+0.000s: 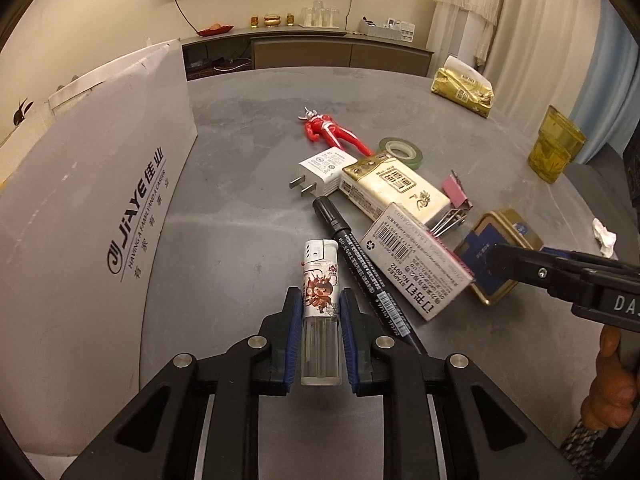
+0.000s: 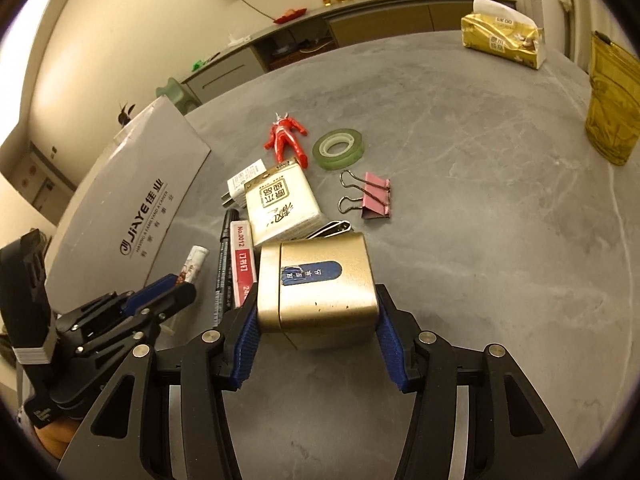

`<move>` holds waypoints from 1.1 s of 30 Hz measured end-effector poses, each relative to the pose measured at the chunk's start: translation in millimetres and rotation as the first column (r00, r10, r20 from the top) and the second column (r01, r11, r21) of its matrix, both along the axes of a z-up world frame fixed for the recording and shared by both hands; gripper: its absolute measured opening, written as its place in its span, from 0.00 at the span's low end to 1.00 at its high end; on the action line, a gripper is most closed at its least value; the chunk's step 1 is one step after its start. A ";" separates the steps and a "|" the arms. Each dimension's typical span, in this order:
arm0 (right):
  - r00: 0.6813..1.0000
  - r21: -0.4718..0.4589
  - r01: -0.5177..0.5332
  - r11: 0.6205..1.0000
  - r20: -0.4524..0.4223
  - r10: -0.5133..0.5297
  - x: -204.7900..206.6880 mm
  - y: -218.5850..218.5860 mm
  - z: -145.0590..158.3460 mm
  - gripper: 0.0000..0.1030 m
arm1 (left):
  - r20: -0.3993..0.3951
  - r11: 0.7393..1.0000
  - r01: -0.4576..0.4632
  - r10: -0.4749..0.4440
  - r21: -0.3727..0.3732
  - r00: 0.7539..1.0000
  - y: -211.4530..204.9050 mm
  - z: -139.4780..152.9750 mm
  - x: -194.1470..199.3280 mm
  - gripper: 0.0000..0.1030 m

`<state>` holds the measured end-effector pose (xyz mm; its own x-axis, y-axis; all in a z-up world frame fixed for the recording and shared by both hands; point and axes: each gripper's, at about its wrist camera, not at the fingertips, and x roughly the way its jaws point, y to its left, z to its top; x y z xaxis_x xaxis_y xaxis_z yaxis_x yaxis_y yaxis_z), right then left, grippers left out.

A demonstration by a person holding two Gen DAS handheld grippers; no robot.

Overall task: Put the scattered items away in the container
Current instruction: 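Lift the lighter with the left tool while the right tool carries the gold tin toward the box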

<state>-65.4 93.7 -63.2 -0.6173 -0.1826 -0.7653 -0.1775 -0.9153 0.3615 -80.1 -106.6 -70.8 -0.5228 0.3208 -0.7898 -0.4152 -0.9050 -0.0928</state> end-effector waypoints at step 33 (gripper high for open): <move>0.992 0.130 -0.065 0.989 -0.102 0.079 27.0 -62.3 79.7 0.52 | -0.131 0.991 -0.011 0.029 0.135 0.991 -30.0 94.1 48.2 0.20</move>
